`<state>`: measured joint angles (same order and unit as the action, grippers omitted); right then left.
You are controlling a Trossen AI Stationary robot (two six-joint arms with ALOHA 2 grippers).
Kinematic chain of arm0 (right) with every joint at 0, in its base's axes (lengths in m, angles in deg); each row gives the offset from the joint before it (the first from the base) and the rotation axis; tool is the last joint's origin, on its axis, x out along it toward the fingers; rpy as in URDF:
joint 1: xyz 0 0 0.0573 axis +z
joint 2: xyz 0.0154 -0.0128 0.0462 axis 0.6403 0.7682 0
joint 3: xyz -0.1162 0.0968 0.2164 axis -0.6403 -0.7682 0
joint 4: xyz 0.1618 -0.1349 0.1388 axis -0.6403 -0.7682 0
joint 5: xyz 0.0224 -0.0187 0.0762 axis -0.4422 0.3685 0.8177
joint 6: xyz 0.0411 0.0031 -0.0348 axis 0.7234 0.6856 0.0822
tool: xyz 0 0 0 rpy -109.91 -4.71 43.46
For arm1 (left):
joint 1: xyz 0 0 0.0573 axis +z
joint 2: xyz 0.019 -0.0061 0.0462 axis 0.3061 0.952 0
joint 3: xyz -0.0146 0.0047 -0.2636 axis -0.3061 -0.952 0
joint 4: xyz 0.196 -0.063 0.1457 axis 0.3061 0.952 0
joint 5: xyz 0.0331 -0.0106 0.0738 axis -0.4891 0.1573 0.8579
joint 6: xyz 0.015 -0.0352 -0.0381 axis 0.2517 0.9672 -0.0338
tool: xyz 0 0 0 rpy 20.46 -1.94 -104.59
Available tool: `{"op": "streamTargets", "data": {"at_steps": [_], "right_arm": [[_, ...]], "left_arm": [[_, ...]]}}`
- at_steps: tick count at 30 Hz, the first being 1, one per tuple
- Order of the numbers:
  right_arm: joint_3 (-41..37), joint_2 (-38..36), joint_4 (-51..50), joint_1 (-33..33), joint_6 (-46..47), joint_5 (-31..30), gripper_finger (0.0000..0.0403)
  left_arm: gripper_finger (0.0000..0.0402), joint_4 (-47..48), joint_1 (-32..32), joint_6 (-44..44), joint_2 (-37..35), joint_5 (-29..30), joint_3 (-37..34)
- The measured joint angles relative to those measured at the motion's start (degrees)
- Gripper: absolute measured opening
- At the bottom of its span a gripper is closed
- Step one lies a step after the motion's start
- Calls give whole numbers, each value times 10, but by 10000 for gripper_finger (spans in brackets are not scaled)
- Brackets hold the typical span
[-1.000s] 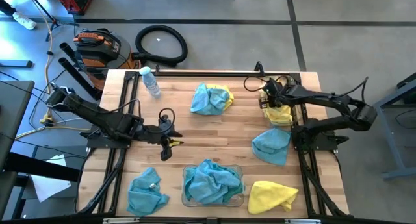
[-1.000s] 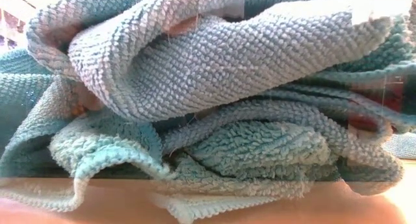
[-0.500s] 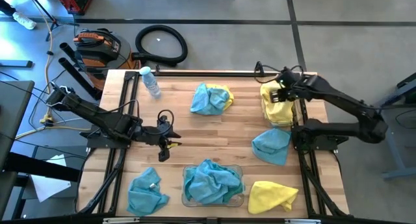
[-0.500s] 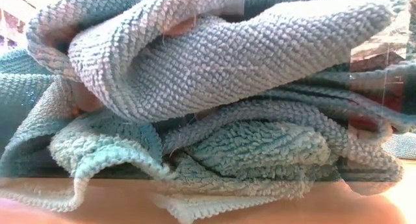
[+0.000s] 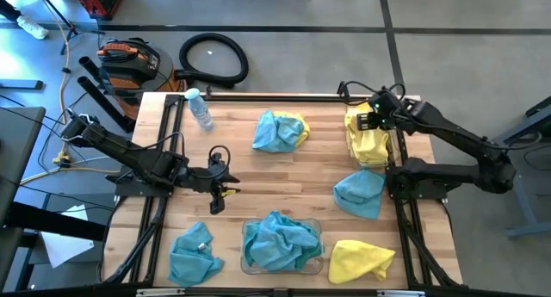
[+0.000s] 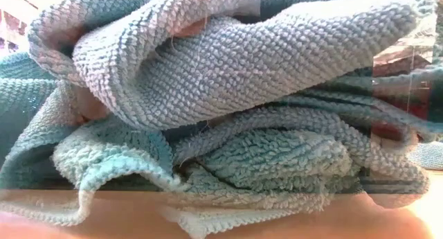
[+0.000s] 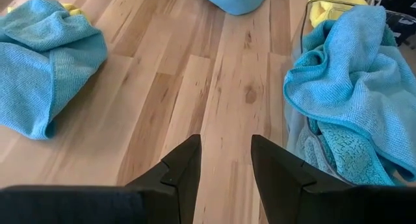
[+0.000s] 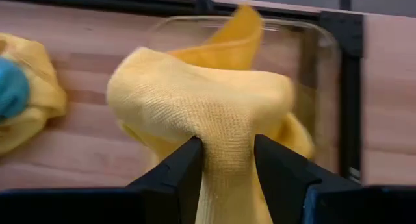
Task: Sort microfiber towel by color & place in baskets
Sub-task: Put the yellow microfiber towel into the top transparent bin
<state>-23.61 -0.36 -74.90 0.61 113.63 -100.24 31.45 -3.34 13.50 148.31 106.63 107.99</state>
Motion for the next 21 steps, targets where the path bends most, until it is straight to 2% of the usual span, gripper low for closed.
{"op": "streamTargets", "data": {"at_steps": [3, 7, 9, 14, 21], "right_arm": [[-48, 3, 71, 1, -2, 3, 103], [-136, 28, 150, -7, -13, 13, 28], [-181, 47, 204, -10, -13, 23, 8], [-254, 93, 316, -11, 1, 25, 29], [-236, 100, 300, -11, 0, 34, 23]], "left_arm": [[124, 0, 0, 0, 0, 0, 0], [124, 0, 0, 0, 0, 0, 0], [124, 0, 0, 0, 0, 0, 0], [124, 0, 0, 0, 0, 0, 0], [124, 0, 0, 0, 1, 4, 0]]}}
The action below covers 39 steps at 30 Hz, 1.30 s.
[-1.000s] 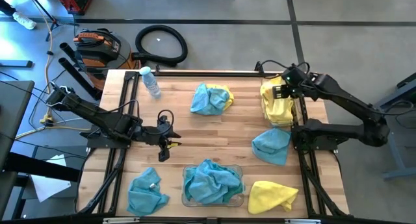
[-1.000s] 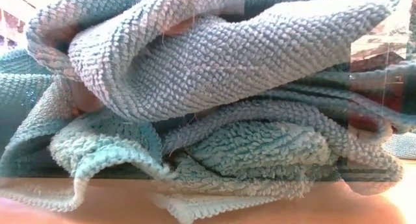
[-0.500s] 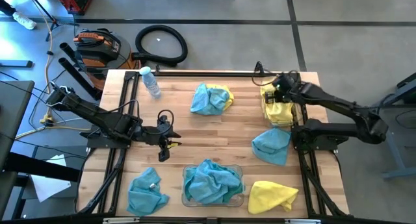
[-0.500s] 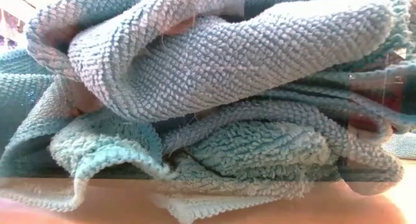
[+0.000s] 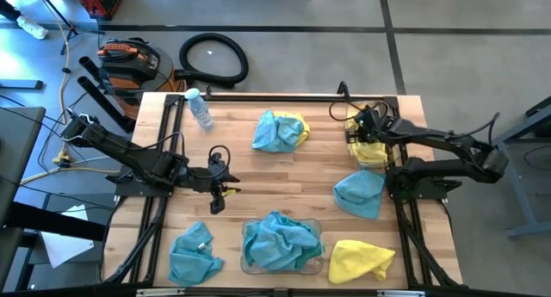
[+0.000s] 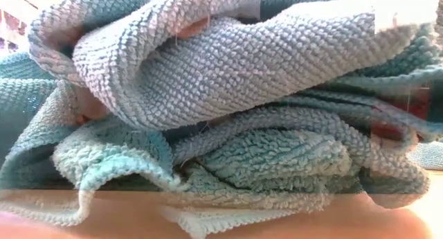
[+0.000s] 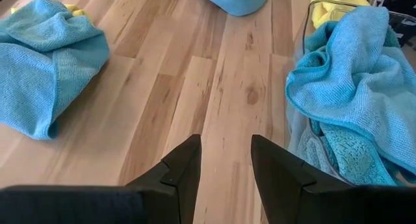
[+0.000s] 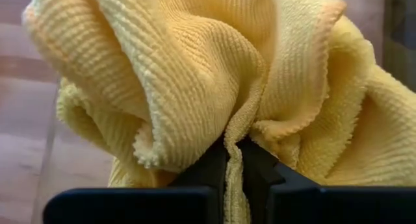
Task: Sort microfiber towel by color & place in baskets
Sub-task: Put the yellow microfiber towel into the top transparent bin
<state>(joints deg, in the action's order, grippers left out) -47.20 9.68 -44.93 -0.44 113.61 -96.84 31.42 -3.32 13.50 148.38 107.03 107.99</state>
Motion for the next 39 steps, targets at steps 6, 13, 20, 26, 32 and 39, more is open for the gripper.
{"op": "streamTargets", "data": {"at_steps": [6, 13, 20, 26, 32, 39], "right_arm": [[55, -32, -54, 1, -25, 30, 55], [138, -70, -168, 1, -26, 23, 116], [217, -82, -237, 8, -12, -1, 130], [182, -75, -143, 40, -15, -18, 114], [90, -34, -70, 30, -11, -10, 55], [43, 4, -16, 19, -11, -13, 5]], "left_arm": [[124, 3, 0, 5, 0, 0, 0], [124, 8, 0, 5, 0, 0, 0], [124, 8, 0, 5, 0, 0, 0], [124, 8, 0, 4, 0, 0, 0], [124, 8, 0, 4, 0, 0, 0], [124, 8, 0, 5, 0, 0, 0]]}}
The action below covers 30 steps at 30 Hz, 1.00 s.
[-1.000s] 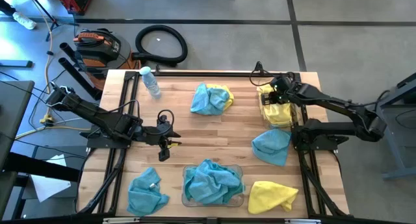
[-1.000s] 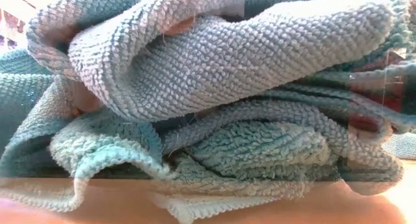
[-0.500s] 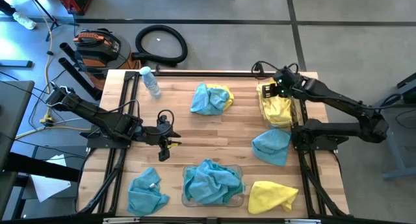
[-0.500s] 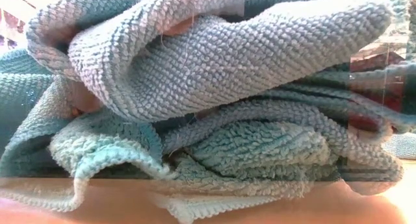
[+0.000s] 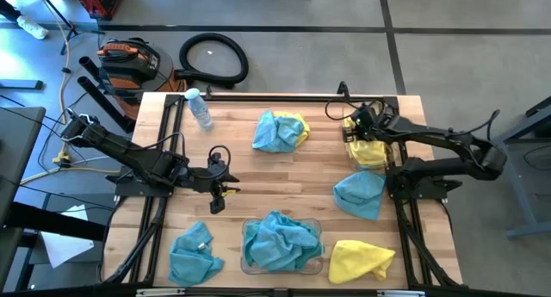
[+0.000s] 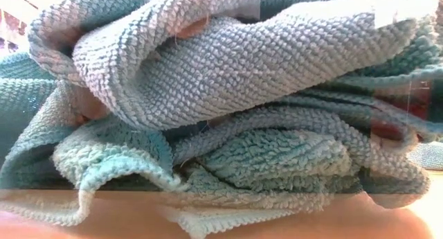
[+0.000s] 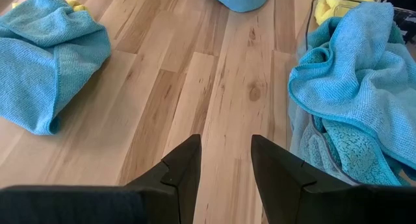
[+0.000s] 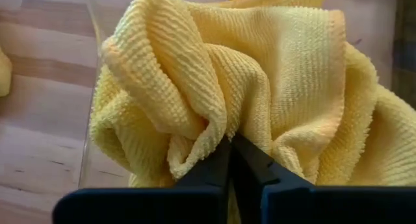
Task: Sort microfiber towel by color & place in baskets
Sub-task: Put the yellow microfiber towel into the top transparent bin
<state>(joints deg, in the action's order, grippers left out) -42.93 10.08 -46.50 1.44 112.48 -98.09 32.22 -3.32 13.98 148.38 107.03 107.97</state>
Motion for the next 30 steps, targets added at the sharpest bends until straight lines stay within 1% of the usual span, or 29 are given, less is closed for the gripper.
{"op": "streamTargets", "data": {"at_steps": [3, 7, 15, 20, 23, 26, 28, 30], "right_arm": [[14, 0, -15, 0, -4, 1, 3], [55, -11, -55, 0, -14, 3, 8], [152, -54, -181, 13, -15, 3, 9], [190, -90, -233, 35, -10, 2, 8], [199, -114, -255, 73, 1, 2, 3], [199, -141, -266, 132, 22, -6, 2], [199, -156, -275, 178, 45, -27, 2], [200, -169, -292, 223, 75, -63, 1]], "left_arm": [[124, 0, 0, 4, 0, 0, 0], [124, 0, 0, 5, 0, 1, 0], [124, 0, 0, -5, 0, 10, 0], [124, 0, 0, -5, 0, 17, 0], [124, 0, 0, -5, 0, 51, 0], [124, -6, 6, 5, 3, 95, 0], [124, -11, 17, 10, 8, 104, 0], [124, -33, 35, 5, 17, 95, 0]]}}
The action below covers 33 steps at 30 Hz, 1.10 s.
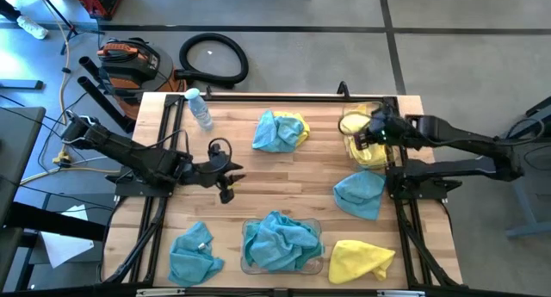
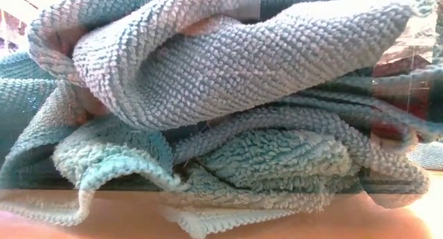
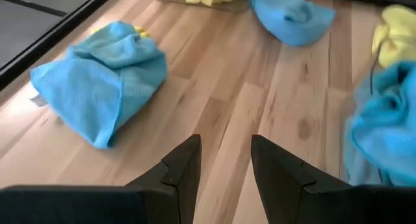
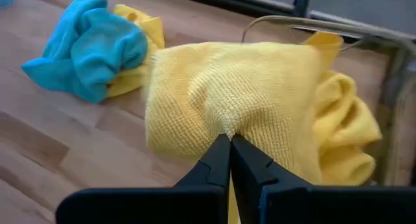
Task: Sort microfiber towel by color & place in baskets
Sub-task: Put the yellow microfiber towel into the top transparent bin
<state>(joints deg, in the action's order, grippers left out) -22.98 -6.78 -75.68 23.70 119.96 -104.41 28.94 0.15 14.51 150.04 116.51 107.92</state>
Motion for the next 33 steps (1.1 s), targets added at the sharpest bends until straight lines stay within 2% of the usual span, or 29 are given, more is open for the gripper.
{"op": "streamTargets", "data": {"at_steps": [3, 5, 9, 13, 19, 23, 26, 30, 33], "right_arm": [[0, -9, -42, 42, 46, -75, 1], [0, -8, -76, 45, 67, -99, 1], [0, 11, -115, 24, 91, -136, 0], [0, 48, -115, -25, 74, -145, 0], [-2, 131, -99, -127, -4, -88, 0], [-45, 163, 22, -186, -87, 2, 0], [-93, 177, 103, -228, -113, 55, 0], [-142, 186, 181, -249, -157, 89, 0], [-158, 187, 205, -248, -176, 93, 3]], "left_arm": [[124, -34, 33, -8, 15, -38, 0], [124, -63, 55, -16, 26, -76, 0], [124, -105, 93, -21, 50, -134, 0], [124, -131, 123, -29, 69, -152, 0], [124, -136, 151, -10, 85, -200, 0], [124, -135, 152, -11, 85, -222, 0], [124, -135, 152, -11, 85, -223, 0], [124, -134, 152, -14, 85, -223, 0], [124, -134, 152, -21, 85, -223, 0]]}}
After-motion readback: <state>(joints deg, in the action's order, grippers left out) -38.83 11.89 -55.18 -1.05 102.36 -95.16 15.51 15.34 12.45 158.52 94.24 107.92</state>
